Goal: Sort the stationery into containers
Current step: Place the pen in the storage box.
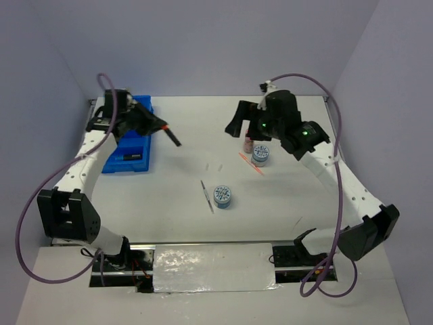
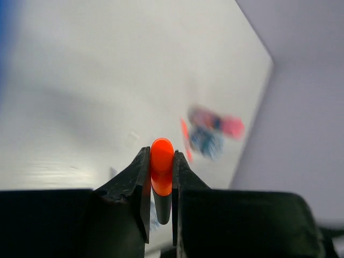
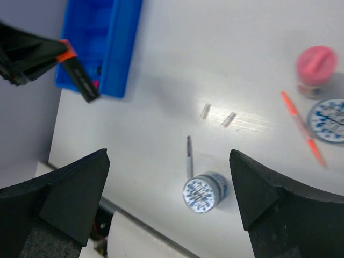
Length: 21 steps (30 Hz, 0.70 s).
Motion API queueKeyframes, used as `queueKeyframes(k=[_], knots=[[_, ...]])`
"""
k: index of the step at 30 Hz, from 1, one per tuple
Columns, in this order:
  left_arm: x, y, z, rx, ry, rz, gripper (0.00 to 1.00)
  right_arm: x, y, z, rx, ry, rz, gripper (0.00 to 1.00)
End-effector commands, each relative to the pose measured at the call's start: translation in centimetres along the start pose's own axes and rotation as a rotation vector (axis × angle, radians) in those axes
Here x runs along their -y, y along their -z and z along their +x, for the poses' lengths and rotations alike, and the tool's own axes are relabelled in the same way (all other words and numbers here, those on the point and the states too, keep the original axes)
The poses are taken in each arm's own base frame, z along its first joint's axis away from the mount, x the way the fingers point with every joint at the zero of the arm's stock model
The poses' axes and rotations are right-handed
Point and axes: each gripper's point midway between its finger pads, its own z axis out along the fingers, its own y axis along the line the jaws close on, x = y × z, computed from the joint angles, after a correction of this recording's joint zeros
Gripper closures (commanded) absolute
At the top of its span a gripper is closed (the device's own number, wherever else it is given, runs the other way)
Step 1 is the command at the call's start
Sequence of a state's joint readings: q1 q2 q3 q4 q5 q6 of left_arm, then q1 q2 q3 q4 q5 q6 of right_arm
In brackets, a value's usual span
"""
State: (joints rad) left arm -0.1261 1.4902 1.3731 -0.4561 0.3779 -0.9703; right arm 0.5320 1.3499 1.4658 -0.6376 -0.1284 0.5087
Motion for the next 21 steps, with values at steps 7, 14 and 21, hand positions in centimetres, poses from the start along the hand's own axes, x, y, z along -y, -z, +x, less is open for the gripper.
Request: queueKeyframes(k=[7, 14, 21], knots=[[-20.4, 9.3, -11.8, 0.593, 0.496, -0.498, 0.98, 2.8, 3.7, 1.3, 0.049, -0.015, 0.052, 0.0], [-23.1, 8.4, -13.6, 0.643, 0.539, -0.518, 0.93, 2.9, 4.6, 2.1, 0.034, 0.003, 0.043, 0.0], [-24.3, 7.9, -13.5, 0.661, 0.509, -0.521, 0.82, 3.2, 4.6, 2.2, 0.032, 0.025, 0.057, 0.0]])
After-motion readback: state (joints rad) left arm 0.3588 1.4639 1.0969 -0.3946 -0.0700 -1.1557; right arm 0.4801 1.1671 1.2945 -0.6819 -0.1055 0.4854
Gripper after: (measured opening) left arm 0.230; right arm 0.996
